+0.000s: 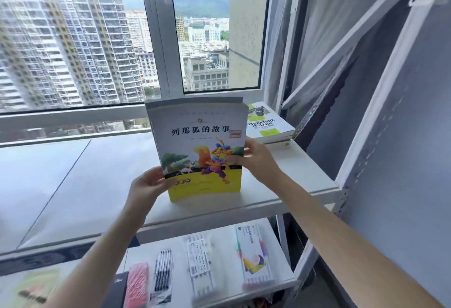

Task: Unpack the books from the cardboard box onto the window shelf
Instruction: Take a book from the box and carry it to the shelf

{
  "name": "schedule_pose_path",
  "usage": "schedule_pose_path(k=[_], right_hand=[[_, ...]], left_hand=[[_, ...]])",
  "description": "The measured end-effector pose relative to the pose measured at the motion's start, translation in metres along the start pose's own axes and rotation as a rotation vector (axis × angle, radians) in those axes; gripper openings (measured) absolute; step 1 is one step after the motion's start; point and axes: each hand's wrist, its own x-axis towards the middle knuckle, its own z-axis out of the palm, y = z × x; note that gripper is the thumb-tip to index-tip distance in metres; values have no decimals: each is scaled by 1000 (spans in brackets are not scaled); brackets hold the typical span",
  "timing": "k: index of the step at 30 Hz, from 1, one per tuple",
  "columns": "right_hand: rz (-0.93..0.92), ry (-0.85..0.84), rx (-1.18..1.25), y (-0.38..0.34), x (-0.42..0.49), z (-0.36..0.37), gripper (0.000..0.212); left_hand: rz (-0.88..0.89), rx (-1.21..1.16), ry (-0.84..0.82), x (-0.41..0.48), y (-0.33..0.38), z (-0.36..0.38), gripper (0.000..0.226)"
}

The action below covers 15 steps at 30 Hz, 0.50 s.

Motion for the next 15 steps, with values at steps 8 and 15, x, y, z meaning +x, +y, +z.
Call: schedule_pose_path(k=[8, 15], right_hand=[[-114, -109, -71, 27, 14, -4, 21], [-71, -70, 76, 25, 41, 0, 16]], left_hand=[[-6, 89, 91, -19, 3, 5, 31], [-32, 5, 189, -23, 43, 19, 19]])
